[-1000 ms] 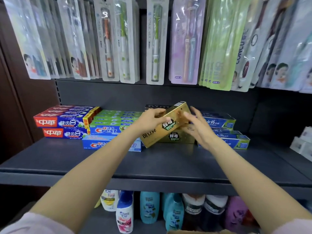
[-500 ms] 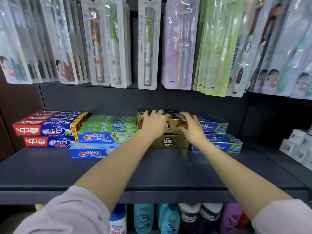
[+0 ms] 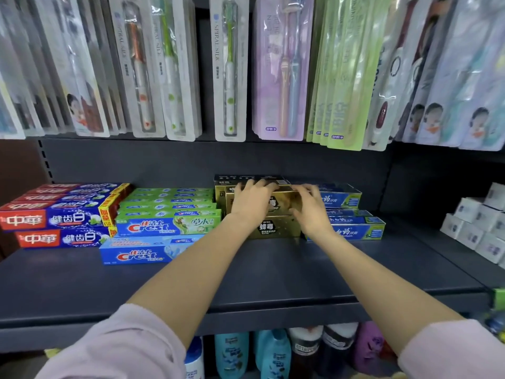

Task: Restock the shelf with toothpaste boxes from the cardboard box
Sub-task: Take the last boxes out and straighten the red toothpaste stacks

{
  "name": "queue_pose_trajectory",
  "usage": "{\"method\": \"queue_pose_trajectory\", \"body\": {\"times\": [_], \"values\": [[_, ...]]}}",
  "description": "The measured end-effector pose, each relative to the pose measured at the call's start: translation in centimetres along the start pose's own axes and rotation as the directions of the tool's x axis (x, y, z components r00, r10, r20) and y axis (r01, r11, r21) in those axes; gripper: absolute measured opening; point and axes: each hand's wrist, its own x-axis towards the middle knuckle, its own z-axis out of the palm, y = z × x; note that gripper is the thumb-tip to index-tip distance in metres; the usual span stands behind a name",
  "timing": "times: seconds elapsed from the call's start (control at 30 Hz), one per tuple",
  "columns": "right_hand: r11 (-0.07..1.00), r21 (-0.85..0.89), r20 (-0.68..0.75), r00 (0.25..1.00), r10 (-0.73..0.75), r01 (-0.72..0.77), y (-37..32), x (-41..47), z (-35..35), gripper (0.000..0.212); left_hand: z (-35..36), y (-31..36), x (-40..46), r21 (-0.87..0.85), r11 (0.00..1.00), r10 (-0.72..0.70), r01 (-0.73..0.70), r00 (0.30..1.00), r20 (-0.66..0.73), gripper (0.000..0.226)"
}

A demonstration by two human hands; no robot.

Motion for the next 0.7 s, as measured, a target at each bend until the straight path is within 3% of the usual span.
{"method": "queue_pose_trajectory", "body": {"times": [0.1,0.23,0.37,0.53,0.63,0.7], "values": [[0.999,-0.035,0.07,0.997,0.01,-0.008,-0.3,-0.2,-0.4,0.057,-0.3,0.0,-0.2,-0.035,0.999,0.0,0.001,0.999,0.051,0.058],[0.999,0.018,-0.009,0.999,-0.034,0.034,-0.8,-2.5,-2.1,0.045,-1.4,0.7,-2.1,-0.034,0.999,0.009,-0.012,0.996,-0.09,0.044],[0.993,0.108,0.052,0.998,-0.042,0.036,-0.4,-6.9,-4.0,0.032,-1.2,3.3,-6.1,-0.249,0.968,-0.062,0.018,0.984,-0.167,0.026],[0.987,0.159,0.208,0.977,-0.038,0.005,1.6,-13.4,-6.7,0.02,-0.5,7.7,-12.0,-0.471,0.872,-0.131,0.131,0.991,0.032,0.016],[0.99,0.138,0.287,0.958,-0.016,-0.024,3.8,-17.2,-7.5,0.018,0.5,10.3,-15.8,-0.47,0.847,-0.184,0.25,0.966,0.182,0.013],[0.993,0.113,0.368,0.93,-0.004,-0.04,5.6,-19.9,-7.4,0.018,1.0,12.3,-18.4,-0.453,0.847,-0.205,0.279,0.957,0.206,0.02]]}}
